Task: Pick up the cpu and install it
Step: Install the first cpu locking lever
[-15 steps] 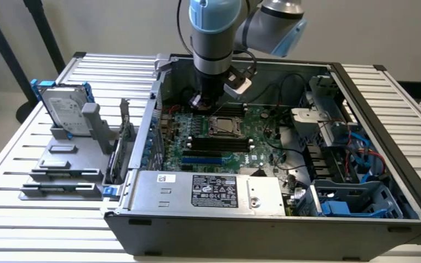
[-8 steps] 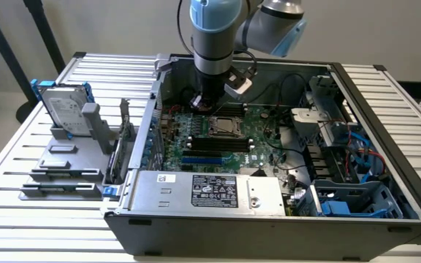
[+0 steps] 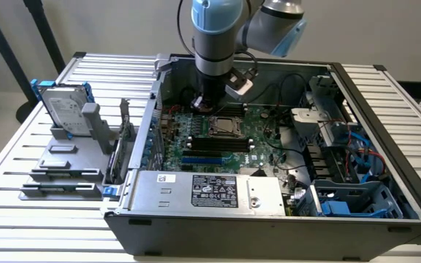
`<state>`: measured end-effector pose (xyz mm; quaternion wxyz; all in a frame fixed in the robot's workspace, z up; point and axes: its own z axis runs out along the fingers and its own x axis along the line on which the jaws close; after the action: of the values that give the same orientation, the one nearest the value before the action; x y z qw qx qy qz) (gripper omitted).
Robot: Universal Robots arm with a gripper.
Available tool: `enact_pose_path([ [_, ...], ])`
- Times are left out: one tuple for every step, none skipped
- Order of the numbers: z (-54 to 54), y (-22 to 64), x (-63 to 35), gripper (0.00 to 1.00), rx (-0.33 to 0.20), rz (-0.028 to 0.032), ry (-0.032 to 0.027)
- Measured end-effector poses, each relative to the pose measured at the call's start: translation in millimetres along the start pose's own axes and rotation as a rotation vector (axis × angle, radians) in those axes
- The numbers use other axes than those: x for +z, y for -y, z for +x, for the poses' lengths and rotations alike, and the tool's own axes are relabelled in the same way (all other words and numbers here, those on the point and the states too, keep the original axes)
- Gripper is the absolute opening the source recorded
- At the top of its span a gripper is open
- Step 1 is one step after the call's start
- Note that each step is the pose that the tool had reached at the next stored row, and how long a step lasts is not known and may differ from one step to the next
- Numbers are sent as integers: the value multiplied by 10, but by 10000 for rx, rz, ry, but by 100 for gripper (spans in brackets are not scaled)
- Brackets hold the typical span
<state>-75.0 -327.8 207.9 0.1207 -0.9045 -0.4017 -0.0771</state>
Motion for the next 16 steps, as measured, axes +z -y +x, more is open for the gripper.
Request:
enact_pose_path([
  [3, -5, 3, 11, 1, -2, 3],
  [7, -9, 5, 11, 2, -4, 4],
  [11, -15, 7, 11, 3, -5, 4],
  [16, -20, 9, 11, 3, -7, 6],
  [21, -26, 10, 11, 3, -8, 6],
  [26, -32, 11, 11, 5, -9, 8],
  [31, -38, 13, 11, 8, -10, 8],
  [35, -45, 14, 11, 13, -11, 8],
  [41, -52, 17, 11, 19, -13, 7],
  [47, -59, 19, 11, 25, -15, 6],
  [52, -66, 21, 11, 31, -16, 5],
  [58, -73, 23, 11, 37, -18, 4],
  [63, -80, 26, 11, 44, -20, 4],
  [69, -87, 28, 11, 51, -21, 3],
  [75, -94, 31, 11, 57, -23, 3],
  [78, -99, 34, 11, 65, -26, 4],
])
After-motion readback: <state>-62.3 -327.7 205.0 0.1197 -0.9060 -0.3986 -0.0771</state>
